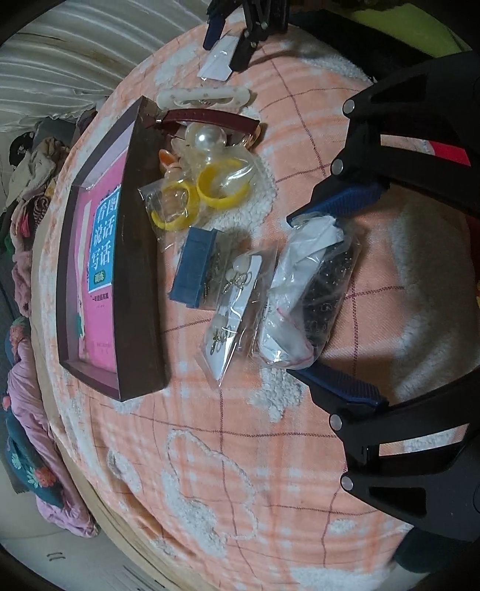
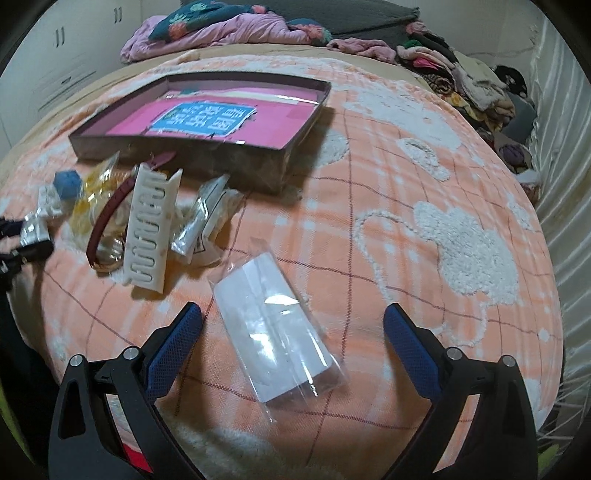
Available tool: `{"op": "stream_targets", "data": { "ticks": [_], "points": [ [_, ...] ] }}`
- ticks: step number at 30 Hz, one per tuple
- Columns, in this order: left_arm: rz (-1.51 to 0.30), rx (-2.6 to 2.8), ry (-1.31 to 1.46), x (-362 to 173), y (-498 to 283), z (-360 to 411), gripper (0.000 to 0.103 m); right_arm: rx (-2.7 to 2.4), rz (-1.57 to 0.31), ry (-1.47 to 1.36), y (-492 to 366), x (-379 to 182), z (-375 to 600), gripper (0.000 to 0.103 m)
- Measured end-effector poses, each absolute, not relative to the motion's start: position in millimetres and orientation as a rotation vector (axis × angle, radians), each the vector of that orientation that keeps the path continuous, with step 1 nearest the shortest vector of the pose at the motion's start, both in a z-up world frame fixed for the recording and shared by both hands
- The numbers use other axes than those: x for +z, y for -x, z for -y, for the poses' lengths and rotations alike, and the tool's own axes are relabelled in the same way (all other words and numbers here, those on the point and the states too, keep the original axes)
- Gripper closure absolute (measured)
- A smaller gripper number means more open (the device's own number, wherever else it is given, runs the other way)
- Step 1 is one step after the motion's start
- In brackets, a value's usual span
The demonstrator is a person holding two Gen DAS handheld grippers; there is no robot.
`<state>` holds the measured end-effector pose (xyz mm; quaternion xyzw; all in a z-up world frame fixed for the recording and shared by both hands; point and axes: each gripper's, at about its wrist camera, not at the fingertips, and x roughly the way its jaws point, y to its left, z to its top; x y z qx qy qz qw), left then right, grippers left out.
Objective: Organize jewelry
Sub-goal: 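Grasp the bag of dark beads with the left tool while the right tool grasps the clear packet, then carry the bead bag and clear packet into the box and release both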
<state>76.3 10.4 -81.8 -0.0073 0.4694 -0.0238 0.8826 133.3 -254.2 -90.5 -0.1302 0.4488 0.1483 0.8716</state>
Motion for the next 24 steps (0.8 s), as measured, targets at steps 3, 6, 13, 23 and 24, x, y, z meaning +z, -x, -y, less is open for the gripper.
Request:
{"op": "stream_targets", "data": {
  "ticks": [3, 6, 13, 23, 24],
  "points": [
    [-0.982, -0.053, 0.035, -78.3, -70.6, -13.2, 0.039, 0.315, -0.930, 0.293, -132.6, -94.3, 252.5, 0.027],
    [-0.991, -0.046, 0.069, -75.1, -65.5, -19.1, 0.039, 0.319, -0.909, 0.298, -130.5, -90.7, 254.5, 0.059],
    [-0.960, -0.020, 0.121, -58.4, -57.4, -36.5, 0.039, 0.331, -0.908, 0.156, -131.4, -79.2, 279.8, 0.068],
    [-0.904, 0.045, 0.140, -35.0, -62.0, -64.0, 0.039, 0.334, -0.827, 0.018, -137.0, -42.8, 297.1, 0.068],
    [-0.894, 0.050, 0.139, -31.9, -64.3, -66.3, 0.039, 0.342, -0.817, 0.017, -138.0, -38.5, 295.0, 0.068]
  ]
}}
